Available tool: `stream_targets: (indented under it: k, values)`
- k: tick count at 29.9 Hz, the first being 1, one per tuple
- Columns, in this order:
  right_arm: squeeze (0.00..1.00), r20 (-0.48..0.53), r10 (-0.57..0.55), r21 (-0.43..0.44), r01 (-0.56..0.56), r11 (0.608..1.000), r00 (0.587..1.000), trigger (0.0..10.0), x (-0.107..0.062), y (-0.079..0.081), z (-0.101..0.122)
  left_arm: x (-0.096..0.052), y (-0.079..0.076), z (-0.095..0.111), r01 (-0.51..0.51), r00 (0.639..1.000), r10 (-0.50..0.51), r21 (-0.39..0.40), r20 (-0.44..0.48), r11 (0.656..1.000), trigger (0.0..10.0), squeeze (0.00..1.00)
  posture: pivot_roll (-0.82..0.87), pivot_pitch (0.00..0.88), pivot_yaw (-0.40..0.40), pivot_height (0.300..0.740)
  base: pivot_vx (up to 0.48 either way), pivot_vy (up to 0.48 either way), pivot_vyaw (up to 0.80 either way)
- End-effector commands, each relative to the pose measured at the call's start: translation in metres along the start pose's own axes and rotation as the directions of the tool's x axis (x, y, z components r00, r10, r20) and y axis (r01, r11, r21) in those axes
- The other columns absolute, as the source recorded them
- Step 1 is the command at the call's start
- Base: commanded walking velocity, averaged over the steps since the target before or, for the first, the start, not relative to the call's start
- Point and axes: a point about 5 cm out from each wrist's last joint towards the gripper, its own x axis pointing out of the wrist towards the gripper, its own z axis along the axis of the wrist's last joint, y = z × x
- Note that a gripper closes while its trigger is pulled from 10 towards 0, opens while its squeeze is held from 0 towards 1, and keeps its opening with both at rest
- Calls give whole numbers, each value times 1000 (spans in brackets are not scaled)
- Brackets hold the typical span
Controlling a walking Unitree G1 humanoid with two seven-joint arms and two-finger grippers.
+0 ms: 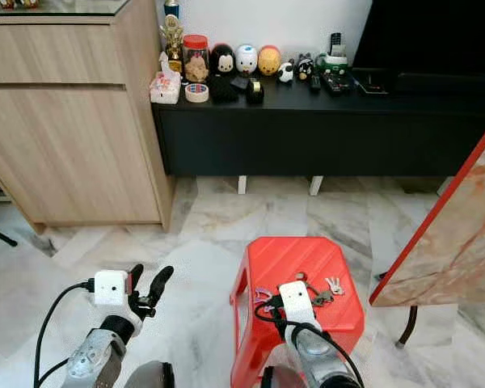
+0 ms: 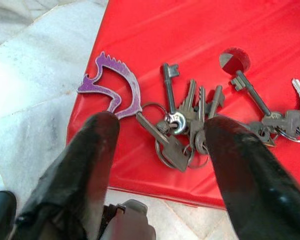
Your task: Hang keys on a hook
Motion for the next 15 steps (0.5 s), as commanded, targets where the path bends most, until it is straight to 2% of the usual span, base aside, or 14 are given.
stream_targets:
  k: [1,2,3,4,5,11,15]
  values:
    - [1000,-9,-7,10,7,1000,1000,10000,0,-1,-1,1,-3,3,5,1000,-5,-1,10,1000,10000,0,51,66,-81,632,0,0,0]
    - [1000,-8,-2,0,2,1000,1000,10000,1,0,0,0,-4,3,8,1000,-8,-1,10,1000,10000,0,55,78,-86,632,0,0,0]
    - [761,-7,1,-13,-1,1000,1000,10000,1,0,1,1,-5,3,9,1000,-9,-1,10,1000,10000,0,56,80,-86,632,0,0,0]
    - [349,-6,1,-24,-1,1000,1000,10000,1,0,1,1,-5,4,10,1000,-10,-1,12,1000,10000,0,57,82,-88,632,0,0,0]
    - [0,-6,-3,-35,3,999,1000,10000,1,0,1,0,-6,5,10,1000,-10,-1,16,1000,10000,0,62,89,-91,632,0,0,0]
    - [0,36,-14,-66,16,998,999,10000,2,-2,9,3,-8,16,7,998,-7,1,62,1000,10000,0,63,114,-93,632,0,0,0]
    - [0,87,-17,-76,23,997,996,10000,2,-1,17,-2,-9,23,4,996,-4,-3,87,1000,10000,0,63,138,-93,632,0,0,0]
